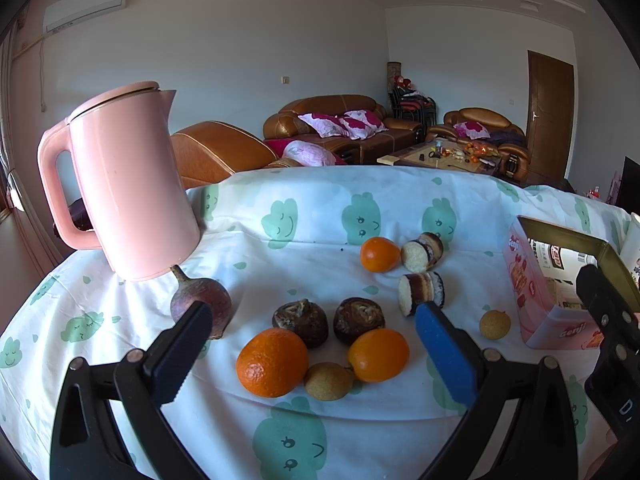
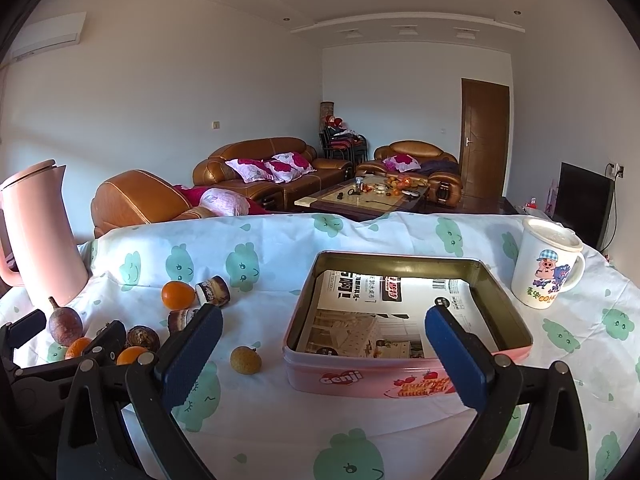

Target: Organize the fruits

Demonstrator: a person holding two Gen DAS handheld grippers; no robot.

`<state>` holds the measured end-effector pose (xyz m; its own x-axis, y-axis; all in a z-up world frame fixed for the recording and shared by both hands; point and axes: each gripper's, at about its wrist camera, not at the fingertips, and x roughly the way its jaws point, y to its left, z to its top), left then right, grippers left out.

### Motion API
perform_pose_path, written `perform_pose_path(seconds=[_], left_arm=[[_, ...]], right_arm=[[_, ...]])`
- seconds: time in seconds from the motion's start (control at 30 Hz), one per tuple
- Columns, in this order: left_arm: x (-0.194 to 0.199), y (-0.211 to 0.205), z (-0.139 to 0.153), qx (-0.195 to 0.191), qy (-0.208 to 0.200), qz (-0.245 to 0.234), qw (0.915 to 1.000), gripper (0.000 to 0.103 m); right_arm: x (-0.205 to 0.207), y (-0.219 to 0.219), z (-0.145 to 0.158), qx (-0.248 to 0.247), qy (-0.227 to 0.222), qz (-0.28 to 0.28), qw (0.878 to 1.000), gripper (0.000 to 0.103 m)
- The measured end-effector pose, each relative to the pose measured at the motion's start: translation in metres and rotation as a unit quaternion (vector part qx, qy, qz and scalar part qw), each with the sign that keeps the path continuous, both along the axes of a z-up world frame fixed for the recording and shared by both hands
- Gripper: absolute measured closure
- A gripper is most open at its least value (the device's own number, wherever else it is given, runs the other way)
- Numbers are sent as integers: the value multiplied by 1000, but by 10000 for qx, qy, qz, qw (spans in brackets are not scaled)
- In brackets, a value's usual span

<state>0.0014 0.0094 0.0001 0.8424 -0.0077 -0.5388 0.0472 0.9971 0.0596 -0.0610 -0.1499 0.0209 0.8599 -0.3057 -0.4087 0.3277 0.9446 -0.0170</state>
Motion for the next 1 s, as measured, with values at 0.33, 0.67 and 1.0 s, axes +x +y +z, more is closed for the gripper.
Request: perform_pose_path(seconds=[0.33, 0.67, 1.0], left_arm=[[0, 0, 0, -12, 12, -5, 10000, 0], [-8, -5, -3, 38, 93, 8, 9999, 0], [-12, 34, 22, 128, 115, 564, 9983, 0]], right_arm=[[0, 1, -1, 0, 9, 9, 10000, 1], [2, 3, -3, -86, 85, 202, 9997, 1], [-1, 3, 1, -60, -41, 448, 9990, 1]])
